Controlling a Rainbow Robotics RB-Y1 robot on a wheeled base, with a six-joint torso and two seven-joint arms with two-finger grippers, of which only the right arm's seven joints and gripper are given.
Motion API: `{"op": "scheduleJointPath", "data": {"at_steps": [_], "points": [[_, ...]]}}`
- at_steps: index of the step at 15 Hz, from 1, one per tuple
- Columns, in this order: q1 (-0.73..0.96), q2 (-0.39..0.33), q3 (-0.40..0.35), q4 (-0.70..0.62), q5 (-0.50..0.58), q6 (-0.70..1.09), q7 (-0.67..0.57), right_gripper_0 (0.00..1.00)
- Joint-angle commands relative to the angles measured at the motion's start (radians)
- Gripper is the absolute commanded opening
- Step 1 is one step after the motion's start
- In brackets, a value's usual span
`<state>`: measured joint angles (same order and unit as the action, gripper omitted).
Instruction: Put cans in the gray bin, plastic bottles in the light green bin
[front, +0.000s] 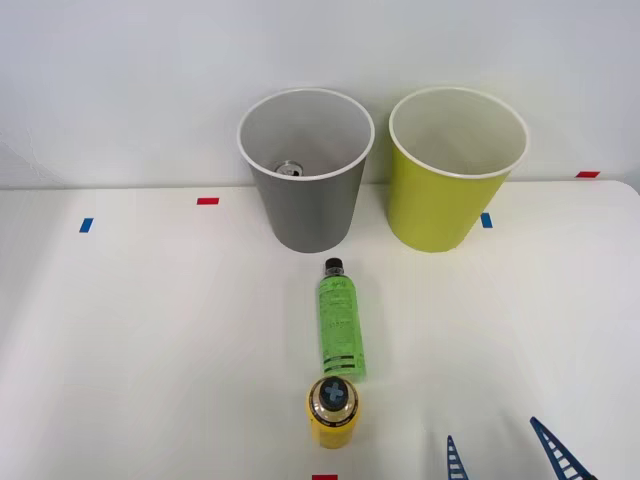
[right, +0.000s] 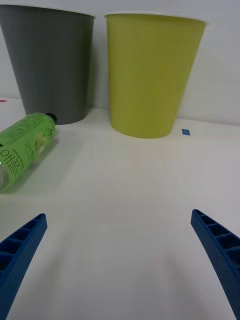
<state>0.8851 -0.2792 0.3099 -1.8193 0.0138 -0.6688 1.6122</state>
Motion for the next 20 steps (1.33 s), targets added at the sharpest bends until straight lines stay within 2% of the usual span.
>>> {"op": "scheduleJointPath", "data": {"at_steps": [1, 20], "points": [[0.000, 0.000, 0.000, 0.000, 0.000, 0.000, 0.000, 1.00], [0.000, 0.000, 0.000, 0.000, 0.000, 0.000, 0.000, 1.00]]}}
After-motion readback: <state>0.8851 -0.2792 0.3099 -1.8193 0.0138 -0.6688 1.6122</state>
